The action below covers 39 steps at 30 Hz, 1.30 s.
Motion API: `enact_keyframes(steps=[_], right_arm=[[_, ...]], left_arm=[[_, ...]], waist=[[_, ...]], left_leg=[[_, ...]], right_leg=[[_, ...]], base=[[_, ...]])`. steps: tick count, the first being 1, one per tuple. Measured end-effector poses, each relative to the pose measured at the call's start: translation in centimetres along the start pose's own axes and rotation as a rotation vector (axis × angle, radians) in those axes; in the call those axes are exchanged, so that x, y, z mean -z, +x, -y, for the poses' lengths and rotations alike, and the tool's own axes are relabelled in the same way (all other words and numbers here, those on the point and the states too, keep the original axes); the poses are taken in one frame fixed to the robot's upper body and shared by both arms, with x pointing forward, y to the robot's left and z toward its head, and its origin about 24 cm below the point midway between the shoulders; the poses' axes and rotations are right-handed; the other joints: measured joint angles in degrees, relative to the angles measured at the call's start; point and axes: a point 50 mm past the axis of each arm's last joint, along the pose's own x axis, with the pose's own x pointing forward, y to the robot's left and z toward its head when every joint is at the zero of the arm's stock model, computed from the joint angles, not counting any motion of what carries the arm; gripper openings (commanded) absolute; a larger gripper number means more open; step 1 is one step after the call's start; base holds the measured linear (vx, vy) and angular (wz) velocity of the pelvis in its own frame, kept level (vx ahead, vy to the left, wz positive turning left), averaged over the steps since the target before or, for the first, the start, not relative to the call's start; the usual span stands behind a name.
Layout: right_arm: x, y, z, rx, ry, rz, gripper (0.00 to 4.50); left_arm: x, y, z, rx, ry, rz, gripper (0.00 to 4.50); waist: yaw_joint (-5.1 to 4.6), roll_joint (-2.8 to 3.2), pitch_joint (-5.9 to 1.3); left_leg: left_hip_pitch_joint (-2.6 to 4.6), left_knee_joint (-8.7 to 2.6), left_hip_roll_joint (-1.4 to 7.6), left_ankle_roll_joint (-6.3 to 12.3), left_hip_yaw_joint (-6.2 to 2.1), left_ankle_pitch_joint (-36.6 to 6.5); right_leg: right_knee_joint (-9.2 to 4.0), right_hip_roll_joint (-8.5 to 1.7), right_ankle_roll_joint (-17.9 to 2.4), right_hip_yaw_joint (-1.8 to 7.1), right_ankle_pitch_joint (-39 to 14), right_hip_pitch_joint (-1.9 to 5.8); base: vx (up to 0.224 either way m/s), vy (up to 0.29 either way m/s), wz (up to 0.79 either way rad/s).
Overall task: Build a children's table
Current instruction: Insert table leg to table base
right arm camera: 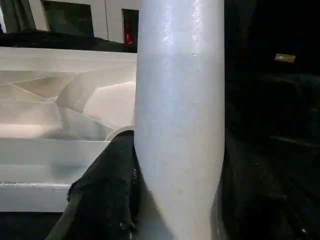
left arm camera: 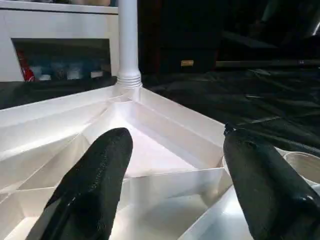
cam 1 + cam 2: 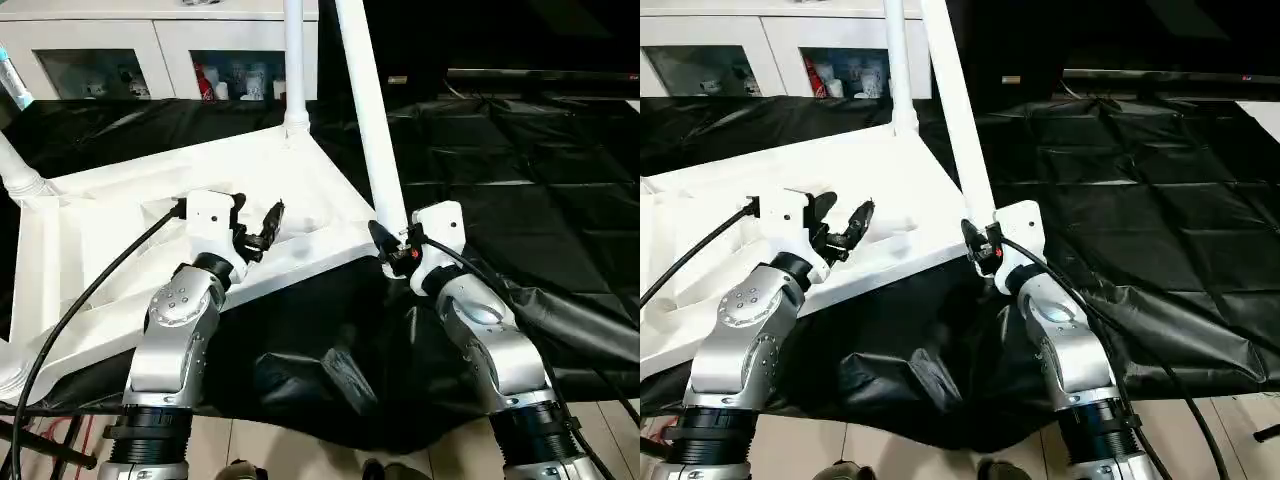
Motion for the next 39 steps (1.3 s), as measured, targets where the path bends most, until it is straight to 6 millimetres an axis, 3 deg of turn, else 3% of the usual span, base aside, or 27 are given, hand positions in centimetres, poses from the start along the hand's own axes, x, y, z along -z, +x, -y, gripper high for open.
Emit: enact_keyframes(steps=[39], right_arm=[[0.0, 0.0, 0.0, 0.0, 0.0, 0.0, 1.87]], left_arm=[[0.0, 0.0, 0.0, 0.0, 0.0, 0.0, 3.36]], waist=[[0.0, 0.0, 0.0]], left_leg=[[0.0, 0.0, 0.0, 0.0, 0.0, 0.0]], right_leg=[[0.0, 0.0, 0.0, 0.0, 0.0, 0.0]], base=[[0.0, 0.0, 0.0]])
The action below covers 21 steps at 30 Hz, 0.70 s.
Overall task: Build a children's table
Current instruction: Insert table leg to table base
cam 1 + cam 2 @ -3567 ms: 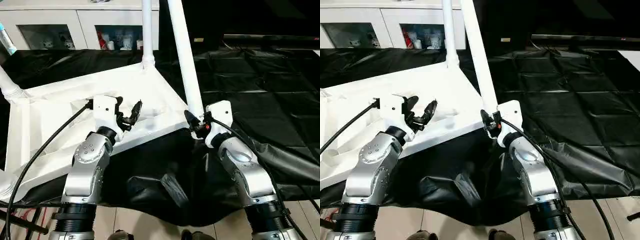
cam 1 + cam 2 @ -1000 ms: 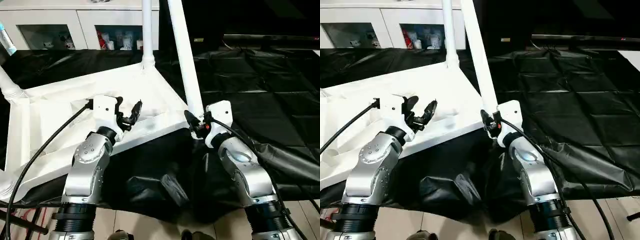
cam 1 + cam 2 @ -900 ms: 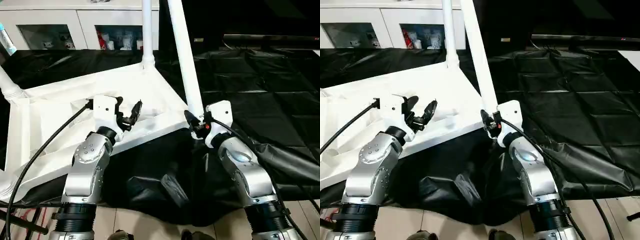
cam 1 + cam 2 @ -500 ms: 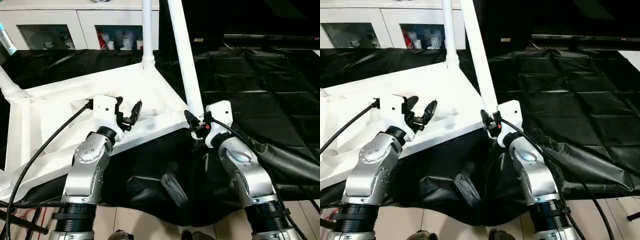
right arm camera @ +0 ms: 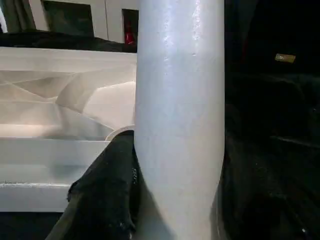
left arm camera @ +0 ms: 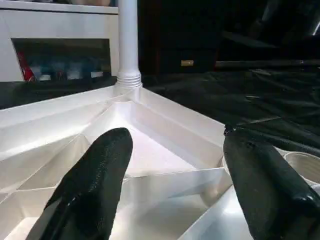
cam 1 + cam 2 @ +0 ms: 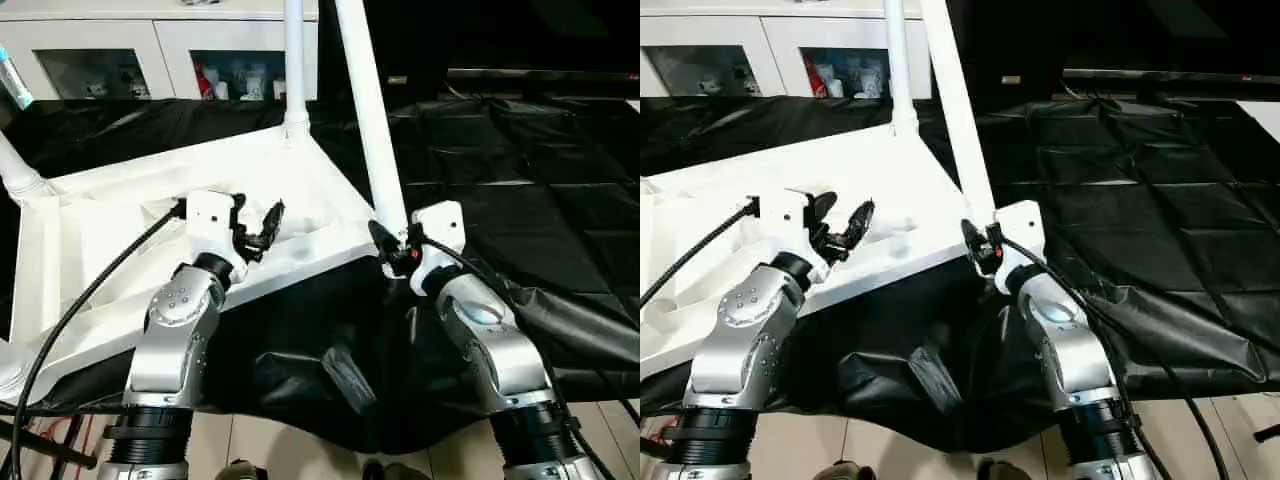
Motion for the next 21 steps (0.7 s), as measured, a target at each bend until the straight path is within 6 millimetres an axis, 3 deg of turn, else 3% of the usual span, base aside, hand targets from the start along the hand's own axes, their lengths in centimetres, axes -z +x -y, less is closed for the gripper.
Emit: enact_keyframes(steps=[7, 10, 14, 19, 21], right_arm=[[0.0, 0.0, 0.0, 0.0, 0.0, 0.0, 1.87], [-1.6, -2.8, 0.6, 0.066, 0.016, -0.059, 1.87], [-3.8, -3.1, 0.9, 0.084, 0.014, 0.034, 1.87], [-3.7, -3.0, 0.2, 0.06, 0.024, 0.024, 1.87], [-3.7, -3.1, 0.3, 0.066, 0.045, 0.006, 1.87]], left_arm=[[0.0, 0.0, 0.0, 0.0, 0.0, 0.0, 3.36], [-0.7, -2.0, 0.3, 0.066, 0.113, -0.154, 3.36], [-1.3, -2.2, 0.4, 0.063, 0.118, -0.146, 3.36], [-1.4, -2.2, 0.8, 0.071, 0.114, -0.145, 3.36], [-1.7, -2.3, 0.9, 0.068, 0.102, -0.151, 3.06]], waist=[[0.0, 0.0, 0.0], [0.07, 0.07, -0.11], [-0.1, 0.09, -0.67], [-0.87, 0.02, -0.83], [-1.23, 0.03, -0.83]], left_leg=[[0.0, 0.0, 0.0, 0.0, 0.0, 0.0], [0.05, 0.11, 0.0, 0.08, -0.09, 0.0], [0.13, 0.18, 0.0, 0.03, -0.08, 0.0], [0.05, 0.2, -0.04, 0.02, -0.31, 0.0], [0.02, 0.22, -0.05, 0.02, -0.53, 0.0]], right_leg=[[0.0, 0.0, 0.0, 0.0, 0.0, 0.0], [0.32, 0.04, -0.2, 0.08, -0.2, 0.01], [0.36, 0.03, 0.0, 0.07, -0.3, 0.04], [0.17, 0.08, 0.1, -0.05, -0.3, 0.07], [-0.11, 0.16, 0.1, -0.18, -0.3, 0.24]], base=[[0.0, 0.0, 0.0], [0.0, 0.0, 0.0], [0.0, 0.0, 0.0], [0.0, 0.0, 0.0], [0.0, 0.0, 0.0]])
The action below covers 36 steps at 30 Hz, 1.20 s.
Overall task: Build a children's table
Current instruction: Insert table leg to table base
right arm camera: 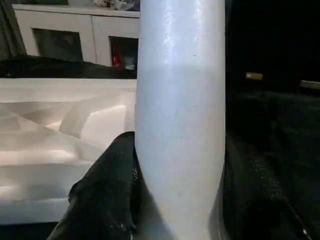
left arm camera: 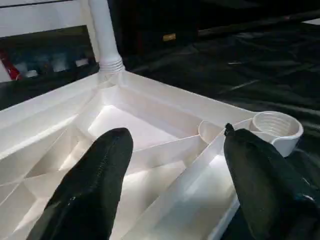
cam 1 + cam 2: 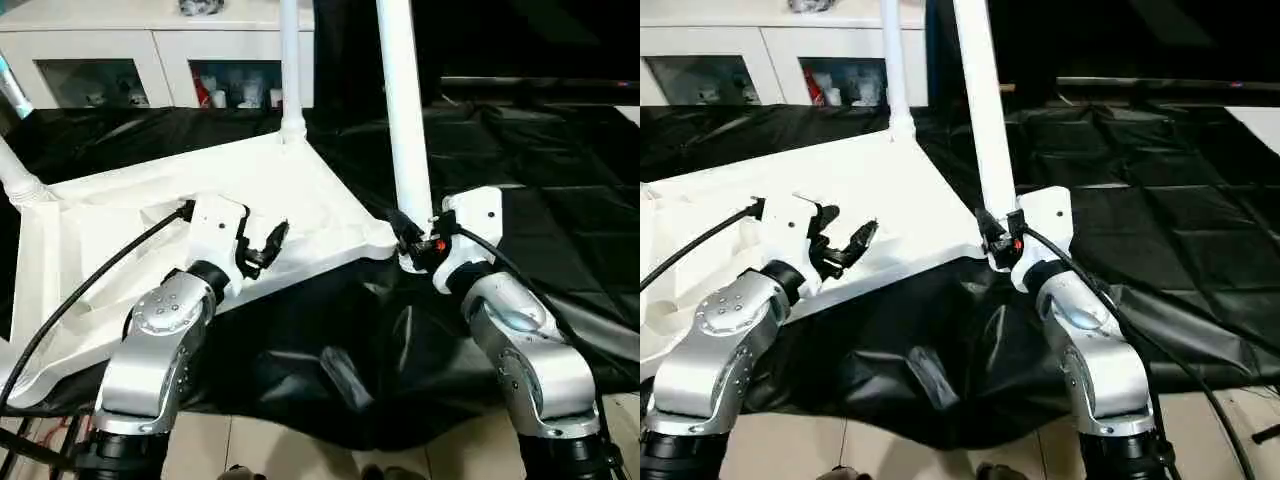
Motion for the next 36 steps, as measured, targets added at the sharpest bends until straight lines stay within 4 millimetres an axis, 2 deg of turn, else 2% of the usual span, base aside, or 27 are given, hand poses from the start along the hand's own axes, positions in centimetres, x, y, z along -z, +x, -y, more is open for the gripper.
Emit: enact_keyframes(steps=[2, 4, 8, 11, 14, 15, 16, 17, 18, 19, 20, 21, 22, 23, 24, 25, 26, 27, 28, 29, 30, 31, 32, 33, 34, 35, 36], right_arm=[[-0.1, -0.1, 0.1, 0.011, 0.039, 0.003, 1.87], [-0.3, -0.2, 0.3, 0.018, 0.048, 0.008, 1.87], [-0.8, 0.1, 0.7, 0.061, 0.001, 0.016, 1.87], [-1.0, 0.3, 1.2, 0.123, -0.038, 0.056, 1.87], [-0.8, 0.3, 1.5, 0.175, -0.034, 0.053, 1.87], [-0.4, 0.3, 1.4, 0.159, 0.016, 0.033, 1.87], [-0.1, 0.2, 1.4, 0.145, 0.067, 0.028, 1.87], [0.1, 0.3, 1.3, 0.132, 0.089, 0.022, 1.87], [0.3, 0.3, 1.3, 0.118, 0.097, 0.015, 1.87], [0.2, 0.4, 1.2, 0.111, 0.099, 0.015, 1.87], [0.1, 0.5, 1.1, 0.102, 0.1, 0.02, 1.87], [0.2, 0.5, 1.0, 0.091, 0.102, 0.017, 1.87], [0.3, 0.5, 0.9, 0.088, 0.103, 0.01, 1.87], [0.4, 0.6, 0.9, 0.085, 0.103, 0.005, 1.87], [0.5, 0.6, 0.8, 0.083, 0.101, 0.003, 1.87], [0.5, 0.6, 0.8, 0.083, 0.1, 0.003, 1.87], [0.4, 0.6, 0.8, 0.083, 0.099, 0.006, 1.87], [0.1, 0.7, 0.8, 0.08, 0.096, 0.014, 1.87], [0.1, 0.7, 0.8, 0.08, 0.094, 0.016, 1.87], [0.1, 0.7, 1.0, 0.085, 0.088, 0.015, 1.87], [0.2, 0.5, 1.5, 0.098, 0.078, 0.008, 1.87], [0.3, 0.3, 1.8, 0.104, 0.075, 0.001, 1.87], [0.3, 0.3, 1.9, 0.106, 0.07, 0.0, 1.87], [0.3, 0.2, 2.1, 0.11, 0.065, 0.0, 1.87], [0.3, 0.2, 2.2, 0.106, 0.062, 0.0, 1.87], [0.3, 0.2, 2.1, 0.098, 0.06, -0.001, 1.87], [0.3, 0.3, 1.7, 0.078, 0.062, -0.002, 1.87]], left_arm=[[-0.3, -0.1, 0.3, 0.014, -0.029, 0.007, 3.0], [-0.5, -0.1, 0.6, 0.028, -0.063, 0.012, 2.71], [-0.4, -0.1, 0.7, -0.003, -0.069, 0.012, 2.6], [-0.1, 0.1, 0.3, -0.072, -0.064, 0.029, 2.6], [0.0, 0.1, -0.2, -0.133, -0.034, 0.033, 2.6], [0.0, 0.1, -0.2, -0.145, -0.032, 0.035, 2.6], [-0.1, 0.3, -0.2, -0.151, -0.033, 0.038, 2.6], [-0.3, 0.4, -0.3, -0.161, -0.035, 0.046, 2.6], [-0.4, 0.5, -0.1, -0.167, -0.05, 0.054, 2.6], [-0.4, 0.5, 0.0, -0.17, -0.058, 0.055, 2.6], [-0.4, 0.6, 0.0, -0.177, -0.057, 0.057, 2.6], [-0.4, 0.5, -0.3, -0.192, -0.056, 0.059, 2.6], [-0.4, 0.5, -0.4, -0.197, -0.052, 0.055, 2.6], [-0.3, 0.5, -0.6, -0.202, -0.048, 0.051, 2.6], [-0.3, 0.5, -0.6, -0.204, -0.044, 0.053, 2.6], [-0.3, 0.5, -0.8, -0.206, -0.036, 0.051, 2.6], [-0.3, 0.4, -0.9, -0.211, -0.032, 0.052, 2.6], [-0.3, 0.4, -1.0, -0.22, -0.026, 0.049, 2.6], [-0.1, 0.5, -1.0, -0.223, -0.029, 0.042, 2.6], [-0.1, 0.5, -0.9, -0.22, -0.034, 0.041, 2.6], [-0.1, 0.8, -0.4, -0.208, -0.054, 0.044, 2.6], [0.0, 0.9, 0.0, -0.196, -0.068, 0.036, 2.6], [-0.1, 0.9, 0.0, -0.193, -0.073, 0.039, 2.6], [-0.3, 1.0, -0.1, -0.196, -0.072, 0.049, 2.6], [-0.5, 1.0, -0.2, -0.2, -0.076, 0.056, 2.6], [-0.6, 1.0, -0.4, -0.208, -0.078, 0.059, 2.6], [-0.3, 0.9, -0.7, -0.225, -0.085, 0.05, 2.6]], waist=[[-0.15, -0.06, -0.02], [-0.33, -0.03, -0.03], [-1.02, 0.17, -0.02], [-1.94, 0.28, 0.04], [-2.77, 0.71, 0.31], [-2.52, 0.55, 0.45], [-2.3, -0.12, 0.49], [-1.69, -1.1, 0.42], [-1.33, -1.52, 0.38], [-0.52, -1.11, 0.23], [-0.37, -0.29, -0.08], [-0.67, 0.22, -0.17], [-1.2, 0.79, -0.14], [-1.74, 1.2, -0.03], [-2.01, 1.15, -0.03], [-2.13, 0.77, -0.23], [-2.09, 0.0, -0.68], [-1.68, -0.67, -0.93], [-1.87, -1.17, -1.24], [-1.7, -1.4, -1.44], [-1.11, -1.57, -1.4], [-1.07, -1.68, -1.44], [-1.19, -1.66, -1.51], [-1.39, -1.45, -1.56], [-1.43, -0.97, -1.57], [-1.14, -0.46, -1.49], [-0.74, 0.41, -1.46]], left_leg=[[0.0, 0.07, -0.02, 0.0, -0.17, 0.0], [0.1, 0.15, 0.0, 0.01, -0.46, 0.0], [0.15, 0.11, 0.12, 0.02, -1.43, 0.0], [0.53, 0.09, 0.09, 0.03, -1.68, 0.0], [1.18, 0.02, 0.18, 0.07, -2.05, 0.0], [1.36, -0.16, 0.11, 0.06, -1.93, 0.0], [1.87, -0.1, 0.01, 0.05, -1.29, 0.0], [2.81, 0.03, -0.14, 0.0, -0.28, -0.1], [2.98, 1.13, -0.77, -0.34, -0.29, -0.7], [2.55, 2.06, -0.94, -0.12, -0.84, -2.0], [1.99, 2.21, -1.01, -0.29, -1.71, -2.1], [1.18, 2.32, -0.72, -0.72, -2.76, -1.8], [0.95, 2.22, 0.19, -0.93, -3.72, -1.7], [0.93, 1.82, 1.1, -1.24, -4.23, -1.3], [0.97, 1.68, 1.59, -1.55, -4.34, -0.8], [1.0, 1.68, 1.82, -1.94, -4.34, -0.6], [0.97, 1.61, 1.93, -2.48, -4.34, -0.2], [1.06, 1.06, 2.15, -2.91, -4.71, 0.0], [1.09, 0.29, 2.17, -2.89, -5.32, 0.0], [0.46, 2.14, 1.78, -0.97, -4.86, -1.2], [-1.38, 10.74, 0.51, 3.76, -3.29, -4.0], [-1.41, 14.27, -2.02, 5.72, -2.57, -5.3], [-0.59, 14.6, -4.58, 6.83, -1.85, -6.0], [0.48, 12.34, -7.68, 8.27, -1.55, -7.2], [0.9, 9.22, -8.94, 9.16, -1.6, -8.2], [0.86, 7.27, -9.08, 8.41, -2.41, -8.7], [0.89, 6.4, -7.11, 7.08, -3.35, -7.8]], right_leg=[[-0.18, 0.02, 0.0, -0.14, 0.0, 0.16], [-0.68, 0.09, 0.0, -0.43, 0.0, 0.61], [-2.22, 0.16, 0.0, -1.6, 0.0, 1.52], [-2.88, 0.19, 0.0, -1.89, 0.0, 2.23], [-3.28, -0.21, 0.0, -3.13, 0.0, 3.29], [-1.54, -0.3, 0.0, -2.64, -0.8, 3.49], [1.08, -0.29, 0.0, -0.98, -2.2, 3.49], [2.5, -0.23, 0.5, 0.66, -2.6, 3.14], [3.22, -0.33, 0.6, 1.07, -2.6, 2.26], [3.18, -0.32, 0.6, 0.59, -2.6, 1.92], [2.9, -0.33, 0.5, -0.47, -2.6, 1.78], [2.29, -0.13, 0.5, -1.71, -2.6, 1.6], [1.23, 0.63, 0.4, -2.32, -2.5, 1.96], [1.21, 1.42, -0.1, -2.66, -2.9, 2.36], [2.56, 1.8, -1.5, -2.55, -3.9, 2.34], [5.9, 1.78, -3.2, -1.68, -4.8, 2.11], [7.31, 1.71, -3.0, -0.8, -6.3, 2.58], [8.21, 1.91, -2.6, -0.8, -7.0, 2.42], [8.23, 2.43, -3.4, -1.1, -7.1, 2.29], [7.8, 2.93, -4.4, -1.4, -6.9, 1.79], [7.68, 3.08, -5.3, -1.36, -6.6, 1.38], [7.14, 3.33, -5.5, -1.29, -6.4, 1.42], [6.33, 3.83, -5.7, -1.41, -5.9, 1.39], [5.1, 4.94, -5.9, -2.05, -5.1, 1.3], [3.75, 6.24, -5.7, -2.7, -4.5, 1.34], [2.11, 7.2, -4.5, -3.73, -3.5, 1.51], [1.01, 8.03, -0.2, -4.75, -2.9, 1.87]], base=[[0.0, 0.0, 0.0], [0.0, 0.0, 0.0], [0.0, 0.0, 0.0], [0.0, 0.0, 0.0], [-0.023, 0.004, -0.01], [-0.056, -0.001, -0.01], [-0.051, -0.056, 0.11], [0.012, -0.106, 0.14], [0.012, -0.106, 0.14], [0.011, -0.088, -0.1], [0.026, -0.032, -0.26], [0.026, -0.032, -0.26], [0.0, 0.0, 0.0], [0.0, 0.0, 0.0], [-0.023, -0.052, -0.07], [-0.016, -0.111, -0.06], [-0.022, -0.231, -0.16], [-0.004, -0.193, -0.12], [-0.036, -0.254, -0.1], [-0.05, -0.258, -0.03], [-0.05, -0.258, -0.03], [-0.04, -0.22, -0.05], [-0.051, -0.187, -0.02], [-0.051, -0.187, -0.02], [-0.08, -0.194, 0.07], [-0.08, -0.185, 0.01], [-0.08, -0.185, 0.01]])
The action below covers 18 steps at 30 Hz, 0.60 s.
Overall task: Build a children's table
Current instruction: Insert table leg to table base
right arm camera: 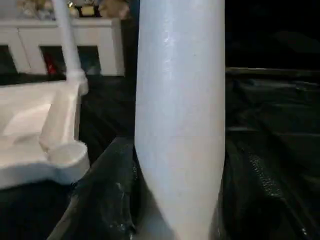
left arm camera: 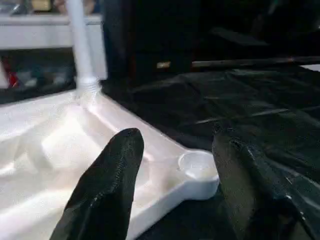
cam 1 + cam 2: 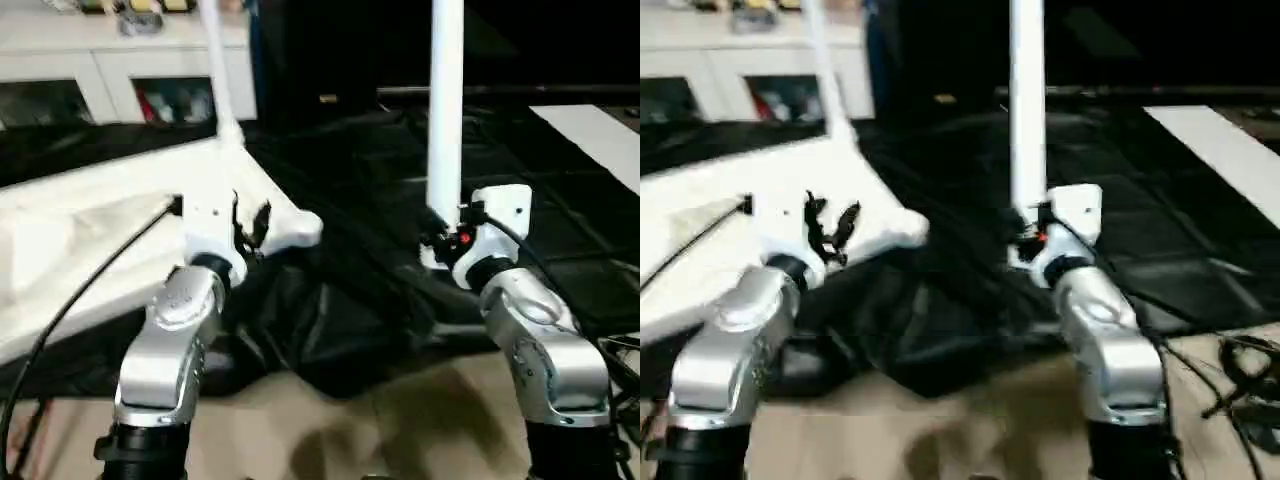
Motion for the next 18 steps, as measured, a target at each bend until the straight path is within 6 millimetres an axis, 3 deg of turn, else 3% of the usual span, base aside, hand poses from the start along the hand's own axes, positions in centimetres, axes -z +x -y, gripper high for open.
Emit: enact_keyframes(steps=[1, 2, 3, 4, 5, 6, 7, 8, 9, 10, 11, 12, 13, 14, 15, 17, 18], right_arm=[[-0.1, 0.1, -0.4, -0.024, -0.006, 0.002, 1.87], [-0.1, 0.1, -0.8, -0.044, -0.014, 0.003, 1.87], [-0.3, 0.1, -0.9, -0.055, -0.025, 0.012, 1.87], [-0.3, 0.2, -0.9, -0.058, -0.029, 0.011, 1.87], [-0.1, 0.2, -1.0, -0.064, -0.042, 0.001, 1.87], [-0.1, 0.1, -1.1, -0.075, -0.056, -0.004, 1.87], [0.0, 0.2, -1.3, -0.089, -0.065, -0.005, 1.87], [0.0, 0.2, -1.6, -0.103, -0.07, -0.002, 1.87], [0.0, 0.2, -1.9, -0.119, -0.07, -0.001, 1.87], [0.1, 0.3, -2.3, -0.134, -0.063, 0.001, 1.87], [0.0, 0.3, -2.5, -0.14, -0.053, 0.008, 1.87], [-0.2, 0.4, -2.9, -0.154, -0.038, 0.017, 1.87], [-0.4, 0.6, -3.2, -0.168, -0.034, 0.026, 1.87], [-0.7, 0.7, -3.4, -0.182, -0.037, 0.034, 1.87], [-0.4, 0.5, -3.1, -0.174, -0.041, 0.022, 1.87], [-0.1, 0.3, -2.3, -0.147, -0.051, 0.005, 1.87], [-0.1, 0.3, -2.0, -0.136, -0.05, 0.006, 1.87]], left_arm=[[-0.1, 0.0, -0.2, -0.007, 0.009, 0.002, 2.6], [-0.2, 0.0, -0.4, -0.008, 0.019, 0.009, 2.6], [-0.6, 0.1, -0.3, -0.004, 0.022, 0.027, 2.6], [-0.6, 0.1, -0.2, -0.001, 0.022, 0.031, 2.6], [-0.4, 0.0, -0.1, 0.004, 0.023, 0.027, 2.6], [-0.4, 0.0, 0.0, 0.006, 0.025, 0.028, 2.6], [-0.4, 0.0, 0.0, 0.005, 0.025, 0.029, 2.6], [-0.4, -0.1, 0.0, 0.005, 0.025, 0.031, 2.6], [-0.4, -0.1, 0.0, 0.003, 0.024, 0.032, 2.6], [-0.4, -0.2, -0.1, 0.001, 0.026, 0.031, 2.6], [-0.6, -0.1, -0.1, 0.004, 0.029, 0.041, 2.6], [-0.7, -0.1, -0.2, 0.0, 0.032, 0.043, 2.6], [-0.6, -0.2, -0.3, -0.006, 0.031, 0.043, 2.6], [-0.5, -0.3, -0.6, -0.019, 0.028, 0.04, 2.6], [-0.1, -0.4, -0.5, -0.019, 0.022, 0.026, 2.6], [-0.2, -0.4, 0.3, 0.01, 0.015, 0.031, 2.6], [-0.4, -0.4, 0.4, 0.015, 0.014, 0.038, 2.6]], waist=[[-0.44, 0.03, -0.03], [-0.71, -0.38, -0.17], [-0.52, -0.9, -0.26], [0.12, -0.8, 0.03], [0.75, -0.62, 0.59], [0.49, -0.28, 1.06], [0.04, -0.21, 1.34], [-1.06, 0.86, 1.68], [-3.01, 1.05, 2.4], [-3.21, 1.65, 2.79], [-3.2, 0.76, 2.83], [-3.0, -0.92, 2.63], [-2.44, -1.96, 2.22], [-1.66, -2.71, 1.95], [-0.42, -2.58, 2.0], [1.31, -1.68, 1.61], [1.63, -1.18, 1.22]], left_leg=[[-0.11, -0.12, 0.81, -0.86, 0.28, 0.5], [-0.55, 0.13, 0.85, -1.15, 0.57, 0.8], [-1.86, 0.81, 0.48, -1.24, 0.37, 1.1], [-1.96, 0.71, 0.18, -1.09, -0.38, 1.1], [-1.83, 0.78, 0.32, -1.54, -1.53, 1.0], [-0.97, 1.32, 1.25, -2.06, -1.97, 1.3], [-0.36, 1.94, 2.31, -2.99, -2.02, 0.8], [0.48, 2.45, 3.78, -4.64, -1.96, -0.3], [1.09, 2.53, 5.25, -5.08, -1.91, -1.2], [0.87, 1.83, 5.27, -5.08, -1.95, -1.2], [1.24, 1.58, 5.16, -5.08, -1.63, -1.2], [2.43, 1.23, 5.19, -5.08, 0.38, -1.2], [2.63, 1.3, 4.58, -5.09, 1.49, -1.2], [2.93, 0.89, 4.04, -5.07, 2.1, -1.3], [2.62, 1.12, 3.66, -4.15, 1.96, -2.0], [1.46, 4.57, 3.2, -2.98, -0.03, -2.2], [1.06, 3.36, 3.31, -2.92, -0.6, -2.2]], right_leg=[[2.94, -0.82, 2.9, 2.31, -1.1, -0.85], [5.66, -3.27, 1.9, 5.85, -2.2, -1.23], [6.16, -6.77, 1.2, 7.45, -3.3, -1.16], [5.84, -7.85, 1.3, 6.42, -3.2, -1.13], [5.01, -8.98, 1.0, 3.39, -2.9, -0.39], [4.46, -10.33, 0.7, -0.02, -3.1, 0.79], [3.88, -10.81, 0.6, -2.29, -3.2, 1.93], [2.78, -11.48, 0.5, -5.51, -3.2, 3.96], [1.38, -11.85, 0.4, -8.74, -3.6, 6.4], [2.81, -11.56, 0.7, -9.05, -5.9, 7.49], [6.1, -10.06, 0.2, -4.43, -8.8, 7.47], [9.27, -8.84, -0.3, 0.44, -10.8, 8.58], [9.24, -7.99, -0.4, 2.91, -12.8, 10.12], [8.65, -7.54, 1.4, 4.74, -14.7, 10.58], [7.38, -7.29, 1.3, 5.29, -14.7, 11.12], [5.49, -7.11, 1.4, 5.78, -14.5, 12.18], [3.6, -6.15, 1.3, 6.41, -13.7, 13.12]], base=[[-0.044, -0.158, 0.04], [-0.048, -0.157, 0.47], [-0.048, -0.157, 0.47], [-0.129, -0.136, 0.39], [-0.148, -0.097, 0.24], [-0.148, -0.097, 0.24], [-0.092, -0.053, 0.42], [-0.081, -0.004, 0.54], [-0.081, -0.004, 0.54], [-0.01, 0.05, 0.66], [0.091, -0.028, 0.49], [0.091, -0.028, 0.49], [0.099, -0.12, 0.22], [0.059, -0.058, 0.08], [0.059, -0.058, 0.08], [0.135, 0.007, 0.05], [0.159, 0.014, 0.09]])
